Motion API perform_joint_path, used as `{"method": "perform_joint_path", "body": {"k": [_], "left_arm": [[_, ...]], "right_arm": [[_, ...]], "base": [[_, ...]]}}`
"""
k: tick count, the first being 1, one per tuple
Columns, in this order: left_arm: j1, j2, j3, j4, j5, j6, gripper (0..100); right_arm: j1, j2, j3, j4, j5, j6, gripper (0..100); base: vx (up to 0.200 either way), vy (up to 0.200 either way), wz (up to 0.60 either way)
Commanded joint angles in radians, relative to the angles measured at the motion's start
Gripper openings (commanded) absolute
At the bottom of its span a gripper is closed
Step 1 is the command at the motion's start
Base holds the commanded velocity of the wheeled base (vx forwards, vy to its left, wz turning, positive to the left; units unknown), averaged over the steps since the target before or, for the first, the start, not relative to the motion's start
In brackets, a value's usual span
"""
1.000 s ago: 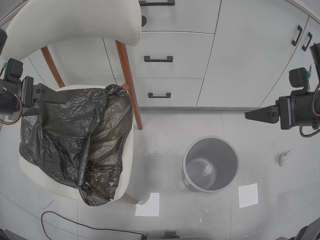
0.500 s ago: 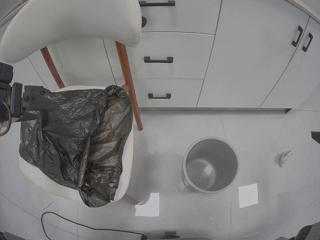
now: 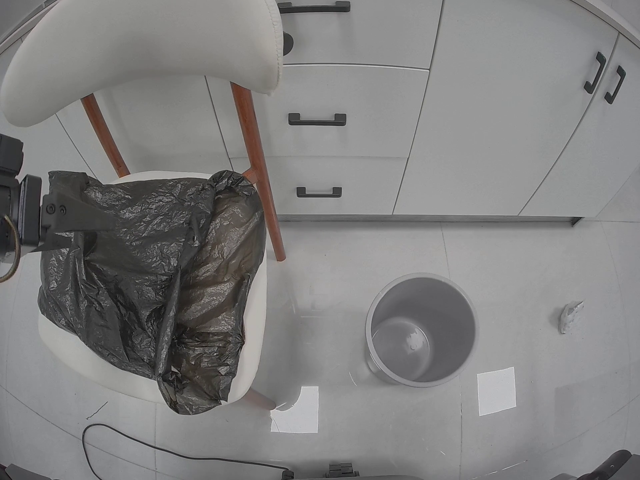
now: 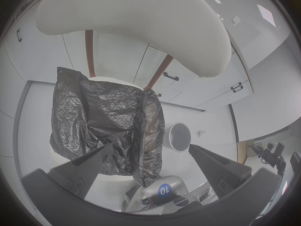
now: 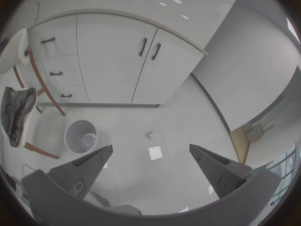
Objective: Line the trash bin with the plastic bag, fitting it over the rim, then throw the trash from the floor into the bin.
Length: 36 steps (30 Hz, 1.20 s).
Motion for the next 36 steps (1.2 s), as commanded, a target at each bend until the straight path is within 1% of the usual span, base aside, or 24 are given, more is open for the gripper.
{"method": "perform_joint_path", "body": {"k": [1,2,4,5,7,8,10,11,12,13,14,15,17,19,21,23,25,27,29,30,31,32,36], "left_arm": [[-0.024,0.006,0.007,-0.003,0.002,0.001,100],[-0.037,0.012,0.007,-0.004,0.005,0.001,100],[-0.046,0.017,0.012,-0.004,0.008,0.007,100],[-0.047,0.026,0.013,-0.003,0.011,0.013,100],[-0.049,0.058,0.032,-0.01,0.013,0.024,100],[-0.049,0.084,0.036,-0.012,0.017,0.041,100],[-0.054,0.12,0.038,-0.018,0.045,0.076,100],[-0.054,0.124,0.036,-0.019,0.051,0.079,100],[-0.055,0.144,0.033,-0.041,0.077,0.081,100],[-0.058,0.159,0.036,-0.065,0.088,0.086,100],[-0.06,0.166,0.035,-0.084,0.094,0.086,100],[-0.06,0.172,0.03,-0.134,0.102,0.078,100],[-0.055,0.17,0.027,-0.194,0.1,0.072,100],[-0.054,0.17,0.029,-0.217,0.1,0.058,100],[-0.064,0.166,0.026,-0.217,0.1,0.015,100],[-0.101,0.166,0.017,-0.211,0.102,-0.034,100],[-0.118,0.162,0.023,-0.21,0.102,-0.056,100],[-0.12,0.158,0.036,-0.208,0.105,-0.057,100],[-0.116,0.149,0.049,-0.208,0.106,-0.059,100],[-0.115,0.146,0.052,-0.207,0.106,-0.059,100],[-0.115,0.146,0.052,-0.207,0.106,-0.059,100],[-0.113,0.133,0.061,-0.2,0.1,-0.059,100],[-0.11,0.101,0.098,-0.213,0.094,-0.051,100]], "right_arm": [[-0.233,-0.142,0.016,-0.114,0.744,-0.15,100],[-0.233,-0.11,0.02,-0.154,0.842,-0.179,100],[-0.227,-0.061,0.028,-0.204,0.948,-0.227,100],[-0.225,-0.016,0.031,-0.237,1.02,-0.262,100],[-0.207,0.067,0.03,-0.29,1.117,-0.31,100],[-0.178,0.113,0.031,-0.329,1.169,-0.323,100],[-0.078,0.195,0.039,-0.402,1.24,-0.32,100],[-0.058,0.209,0.04,-0.415,1.244,-0.316,100],[0.032,0.292,0.054,-0.473,1.247,-0.282,100],[0.075,0.343,0.066,-0.51,1.249,-0.245,100],[0.095,0.37,0.074,-0.534,1.25,-0.221,100],[0.115,0.418,0.099,-0.602,1.26,-0.158,100],[0.112,0.484,0.139,-0.724,1.263,-0.064,100],[0.126,0.553,0.203,-0.895,1.261,0.006,100],[0.131,0.593,0.284,-1.077,1.26,0.048,100],[0.138,0.646,0.336,-1.243,1.244,0.065,100],[0.16,0.711,0.367,-1.37,1.221,0.125,100],[0.209,0.699,0.387,-1.425,1.174,0.224,100],[0.292,0.695,0.384,-1.43,1.112,0.327,100],[0.312,0.697,0.381,-1.429,1.099,0.339,100],[0.312,0.697,0.381,-1.429,1.099,0.339,100],[0.347,0.709,0.379,-1.419,1.08,0.345,100],[0.384,0.74,0.372,-1.413,1.077,0.35,100]], "base": [[0.0,0.0,0.0],[0.0,0.0,0.0],[0.0,0.0,0.0],[0.0,0.0,0.0],[0.0,0.0,0.0],[0.0,0.0,0.0],[0.0,0.0,0.0],[0.0,0.0,0.0],[0.0,0.0,0.0],[0.0,0.0,0.0],[0.0,0.0,0.0],[0.0,0.0,0.0],[0.0,0.0,0.0],[0.0,0.0,0.0],[0.0,0.0,0.0],[0.0,0.0,0.0],[0.0,0.0,0.0],[0.0,0.0,0.0],[0.0,0.0,0.0],[0.0,0.0,0.0],[0.0,0.0,0.0],[0.0,0.0,0.0],[0.0,0.0,0.0]]}}
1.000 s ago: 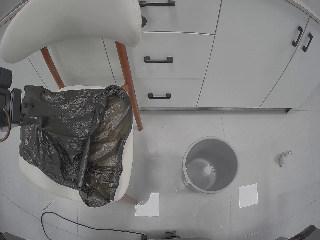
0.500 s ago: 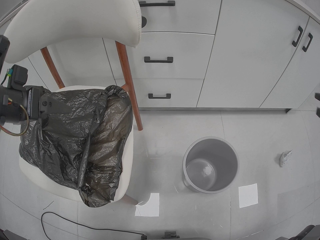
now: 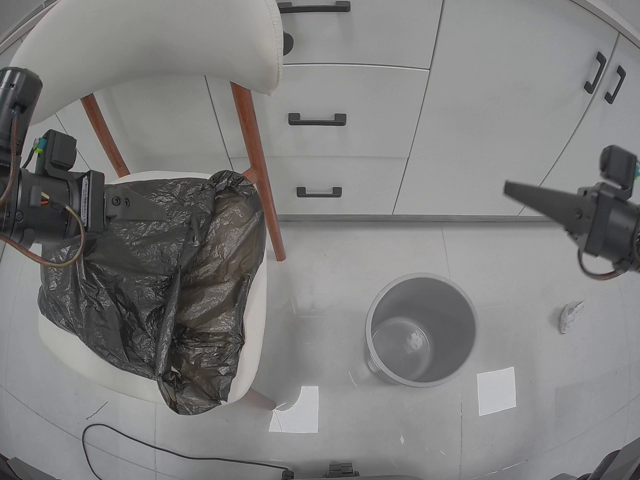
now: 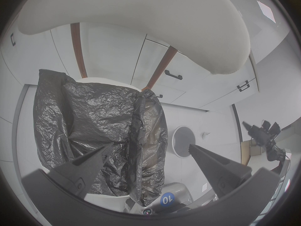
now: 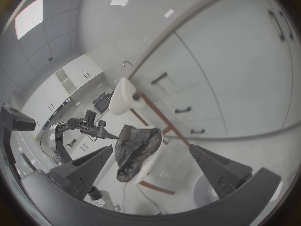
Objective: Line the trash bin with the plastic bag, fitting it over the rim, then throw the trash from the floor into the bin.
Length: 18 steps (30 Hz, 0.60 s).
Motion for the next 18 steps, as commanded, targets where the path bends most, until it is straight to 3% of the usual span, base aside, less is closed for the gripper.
{"method": "perform_joint_path", "body": {"k": [1,9,15,18], "left_arm": [[-0.013,-0.039,0.049,-0.02,-0.001,-0.012,100],[-0.013,-0.056,0.019,-0.021,-0.009,-0.022,100],[-0.019,-0.061,0.011,-0.009,-0.064,-0.032,100],[-0.026,-0.062,0.023,-0.007,-0.069,-0.042,100]], "right_arm": [[0.122,0.141,0.044,0.004,-0.031,0.053,100],[0.165,0.14,0.032,0.004,-0.035,0.053,100],[0.177,0.158,0.007,0.012,-0.035,0.053,100],[0.206,0.178,-0.013,0.015,-0.067,0.052,100]], "base": [[0.0,0.0,0.0],[0.0,0.2,0.0],[0.0,0.2,0.0],[0.0,0.2,0.0]]}}
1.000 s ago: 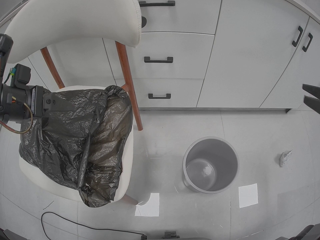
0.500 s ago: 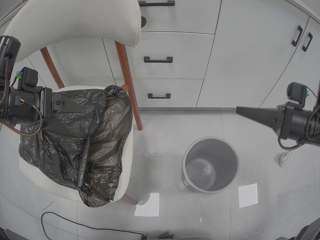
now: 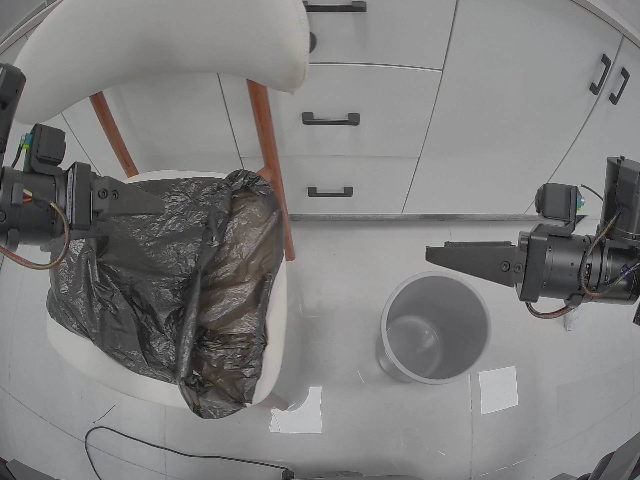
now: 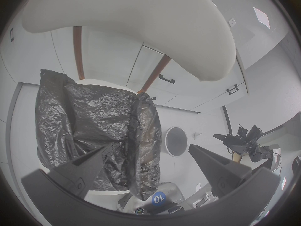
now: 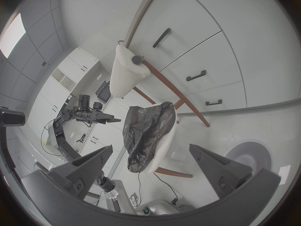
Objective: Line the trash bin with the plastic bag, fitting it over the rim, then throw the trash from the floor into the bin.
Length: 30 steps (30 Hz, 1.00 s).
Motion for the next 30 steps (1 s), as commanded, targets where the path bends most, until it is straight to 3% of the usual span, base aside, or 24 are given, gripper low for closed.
{"method": "perform_joint_path", "body": {"k": [1,4,13,30], "left_arm": [[-0.01,-0.007,0.017,0.003,-0.003,-0.005,100],[-0.05,-0.008,0.066,0.0,-0.003,0.006,100],[-0.185,0.085,0.115,-0.003,-0.009,-0.005,100],[-0.228,0.272,0.022,-0.057,-0.003,0.012,100]], "right_arm": [[0.032,0.031,-0.023,0.001,-0.021,-0.001,100],[0.046,0.045,-0.043,0.008,-0.024,-0.001,100],[0.061,0.047,-0.053,0.043,-0.025,-0.001,100],[0.063,-0.013,0.01,0.092,-0.027,-0.004,100]], "base": [[0.0,0.2,0.0],[0.0,0.2,0.0],[0.0,0.0,0.0],[0.0,0.0,0.0]]}}
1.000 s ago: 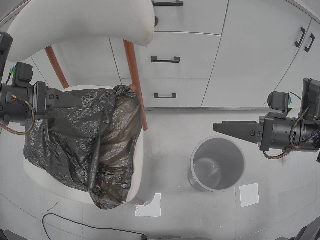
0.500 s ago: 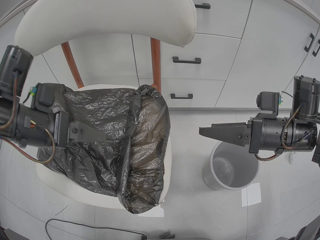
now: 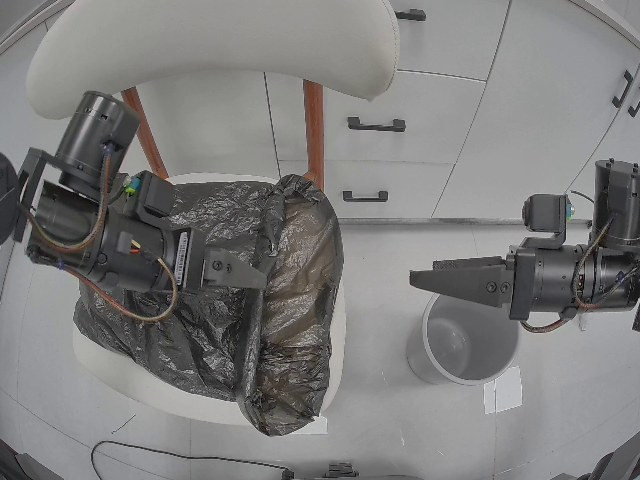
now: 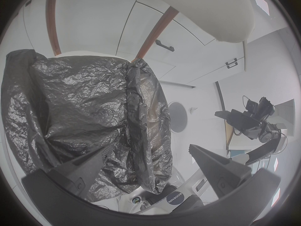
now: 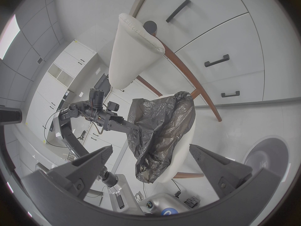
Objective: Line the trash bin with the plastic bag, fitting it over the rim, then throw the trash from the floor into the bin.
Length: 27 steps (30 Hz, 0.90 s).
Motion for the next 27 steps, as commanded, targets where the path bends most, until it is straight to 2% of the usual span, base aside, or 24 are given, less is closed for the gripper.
{"method": "perform_joint_path", "body": {"k": [1,17,22,27], "left_arm": [[-0.002,0.066,-0.028,0.001,0.003,0.002,100],[-0.032,0.215,-0.084,-0.002,0.006,0.005,100],[-0.039,0.237,-0.085,-0.067,0.007,0.005,100],[-0.055,0.246,-0.085,-0.073,0.009,0.006,100]], "right_arm": [[0.003,-0.021,0.05,0.004,0.0,0.002,100],[-0.001,-0.041,0.077,-0.004,0.002,0.0,100],[-0.015,-0.058,0.083,-0.001,0.002,0.0,100],[-0.032,-0.067,0.078,-0.002,0.002,0.0,100]], "base": [[0.0,0.0,0.0],[0.0,0.0,0.0],[0.0,0.0,0.0],[0.0,0.0,0.0]]}}
